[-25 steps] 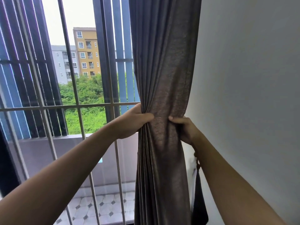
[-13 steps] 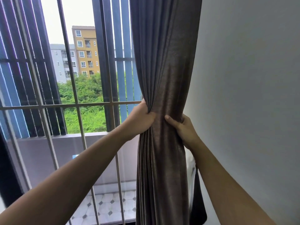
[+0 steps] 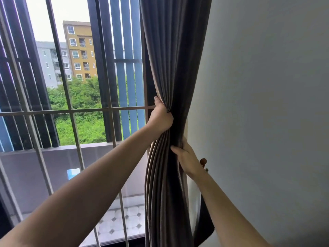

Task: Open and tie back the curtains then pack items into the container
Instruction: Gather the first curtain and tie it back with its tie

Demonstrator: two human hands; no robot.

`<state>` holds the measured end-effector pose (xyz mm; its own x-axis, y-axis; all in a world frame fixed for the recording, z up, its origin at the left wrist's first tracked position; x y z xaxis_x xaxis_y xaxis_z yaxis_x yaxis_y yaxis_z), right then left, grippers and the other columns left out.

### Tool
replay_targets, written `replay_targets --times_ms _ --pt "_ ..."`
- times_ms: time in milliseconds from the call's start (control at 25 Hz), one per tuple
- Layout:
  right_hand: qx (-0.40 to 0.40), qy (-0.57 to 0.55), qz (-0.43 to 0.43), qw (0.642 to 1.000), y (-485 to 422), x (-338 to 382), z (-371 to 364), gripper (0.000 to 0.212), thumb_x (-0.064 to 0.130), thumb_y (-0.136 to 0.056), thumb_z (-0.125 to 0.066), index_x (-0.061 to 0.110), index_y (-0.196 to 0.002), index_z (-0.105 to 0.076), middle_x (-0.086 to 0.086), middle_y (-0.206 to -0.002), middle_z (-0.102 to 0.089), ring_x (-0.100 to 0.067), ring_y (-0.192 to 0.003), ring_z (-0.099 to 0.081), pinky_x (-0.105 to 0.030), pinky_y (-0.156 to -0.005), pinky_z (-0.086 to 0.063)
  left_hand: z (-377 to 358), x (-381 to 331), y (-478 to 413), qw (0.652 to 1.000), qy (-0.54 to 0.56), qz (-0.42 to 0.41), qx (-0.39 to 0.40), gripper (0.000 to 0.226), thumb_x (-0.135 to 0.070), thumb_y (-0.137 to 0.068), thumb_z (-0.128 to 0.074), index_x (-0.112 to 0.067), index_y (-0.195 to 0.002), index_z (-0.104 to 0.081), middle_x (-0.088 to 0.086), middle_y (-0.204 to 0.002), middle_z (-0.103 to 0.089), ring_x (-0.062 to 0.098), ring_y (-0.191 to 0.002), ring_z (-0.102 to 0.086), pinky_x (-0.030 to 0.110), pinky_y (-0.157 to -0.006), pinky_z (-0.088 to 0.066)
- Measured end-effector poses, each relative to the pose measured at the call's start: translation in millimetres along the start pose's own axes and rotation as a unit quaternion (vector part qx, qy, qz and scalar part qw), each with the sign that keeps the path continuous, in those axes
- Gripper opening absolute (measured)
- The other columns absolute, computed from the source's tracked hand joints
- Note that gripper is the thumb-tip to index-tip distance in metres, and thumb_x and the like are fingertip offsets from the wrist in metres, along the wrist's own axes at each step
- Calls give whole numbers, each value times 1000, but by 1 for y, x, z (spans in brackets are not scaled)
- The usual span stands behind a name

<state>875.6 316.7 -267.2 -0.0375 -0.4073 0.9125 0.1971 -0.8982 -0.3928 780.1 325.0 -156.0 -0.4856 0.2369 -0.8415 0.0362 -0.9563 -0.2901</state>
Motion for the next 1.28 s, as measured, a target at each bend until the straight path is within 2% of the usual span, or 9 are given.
replay_targets --times_ms 200,320,440,600,680,880,960,1120,1280 --pt "14 -9 -7 1000 0 -1 -8 53 1 -85 -43 24 -132 -39 2 -112 -58 -13 -104 -56 -33 -95 -48 0 1 4 996 45 -46 62 73 11 -85 -34 -21 -147 -11 -12 -103 -43 23 -114 -49 43 -102 -45" --pt "27 -28 -4 999 0 -1 -16 55 10 -69 -44 36 -117 -42 -3 -105 -57 -16 -97 -57 -34 -88 -49 0 0 5 994 66 -53 75 74 12 -85 -34 -22 -146 -10 -6 -109 -45 23 -116 -48 43 -103 -44" --pt "44 -20 11 999 2 2 -14 52 10 -65 -49 39 -107 -42 0 -100 -57 -9 -91 -59 -21 -78 -51 -6 -2 9 989 70 -72 108 76 12 -84 -35 -24 -147 -11 2 -121 -46 22 -114 -49 41 -102 -45" --pt "47 38 27 998 0 5 -8 62 19 -67 -72 34 -117 -37 14 -106 -54 15 -89 -57 -2 -73 -44 -8 -4 7 984 93 -76 129 77 12 -82 -38 -22 -146 -13 10 -123 -46 25 -112 -51 43 -99 -47" --pt "20 85 34 996 -2 6 -10 83 29 -63 -85 33 -127 -32 19 -113 -52 11 -97 -54 -2 -78 -41 -11 -3 7 983 113 -67 129 75 9 -82 -42 -22 -145 -14 10 -113 -50 25 -105 -54 41 -92 -51" --pt "-114 112 19 987 -5 -1 -24 69 15 -61 -77 25 -120 -44 10 -94 -62 -7 -85 -62 -26 -78 -50 -13 -2 5 996 51 -59 46 93 -35 -66 -77 -22 -141 -22 -2 -110 -56 18 -100 -59 34 -88 -52" --pt "-148 109 21 983 -3 -8 -31 67 14 -63 -67 27 -124 -43 6 -97 -65 -12 -87 -64 -30 -80 -52 -12 -5 7 999 -16 -40 -29 84 -35 -67 -77 -14 -134 -31 3 -114 -56 19 -97 -58 30 -79 -50" --pt "-181 129 55 973 9 -15 -41 62 17 -79 -62 22 -136 -39 5 -118 -63 -11 -105 -61 -19 -90 -46 -16 -12 10 992 -86 -9 -96 83 -31 -69 -77 -2 -133 -33 10 -119 -52 26 -104 -56 32 -84 -50" --pt "-202 174 96 959 13 -24 -46 57 20 -84 -55 17 -138 -38 0 -120 -60 -16 -110 -58 -32 -97 -47 -14 -14 9 984 -103 6 -142 70 -31 -69 -78 -4 -123 -40 11 -117 -55 28 -110 -54 32 -87 -45"
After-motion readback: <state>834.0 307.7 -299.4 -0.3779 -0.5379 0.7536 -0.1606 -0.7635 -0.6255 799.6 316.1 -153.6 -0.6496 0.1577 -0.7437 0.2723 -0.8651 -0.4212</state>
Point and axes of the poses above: each hand's wrist, its own y-axis away from the middle knuckle, its own z-axis out of the back of the hand, x = y × z, the point moved 4 cm from there along -y, towards the middle knuckle
